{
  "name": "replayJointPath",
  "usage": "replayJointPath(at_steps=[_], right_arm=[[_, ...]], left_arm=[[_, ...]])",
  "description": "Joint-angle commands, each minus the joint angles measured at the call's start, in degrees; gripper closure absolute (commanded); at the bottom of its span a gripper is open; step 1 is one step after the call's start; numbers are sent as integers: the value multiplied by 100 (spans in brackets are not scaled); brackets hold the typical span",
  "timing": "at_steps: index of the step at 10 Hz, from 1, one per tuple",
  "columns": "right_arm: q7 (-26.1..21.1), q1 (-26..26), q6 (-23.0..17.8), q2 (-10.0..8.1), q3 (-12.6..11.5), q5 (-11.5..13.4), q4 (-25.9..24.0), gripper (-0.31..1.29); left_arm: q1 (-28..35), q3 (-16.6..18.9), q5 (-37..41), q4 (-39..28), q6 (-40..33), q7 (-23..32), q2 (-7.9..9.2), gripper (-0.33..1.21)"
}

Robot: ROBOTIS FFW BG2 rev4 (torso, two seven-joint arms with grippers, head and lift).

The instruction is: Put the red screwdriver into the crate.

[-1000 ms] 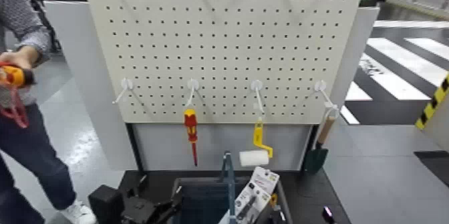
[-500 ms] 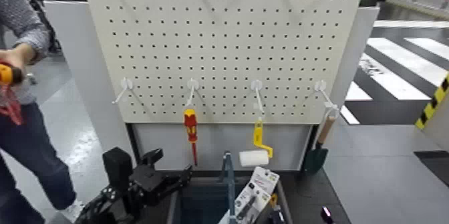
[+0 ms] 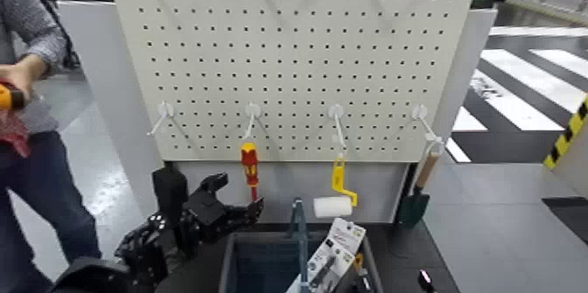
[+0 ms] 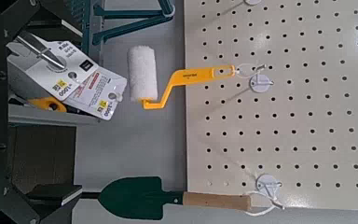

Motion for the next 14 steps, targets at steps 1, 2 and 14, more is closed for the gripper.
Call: replayJointPath(at_steps=[1,2,14], right_arm=[[1,-15,0,8,18,-10,9,15],[1,-15,9,-1,27,-18,9,15],[18,-86,-9,-45,44,-106,79,15]], left_arm=[[-318,-135,85,159,0,-155,57,18],[-423,-179,173,221,0,-208,83,18],[-1197,-654,525,810,-70,-454,250,101]])
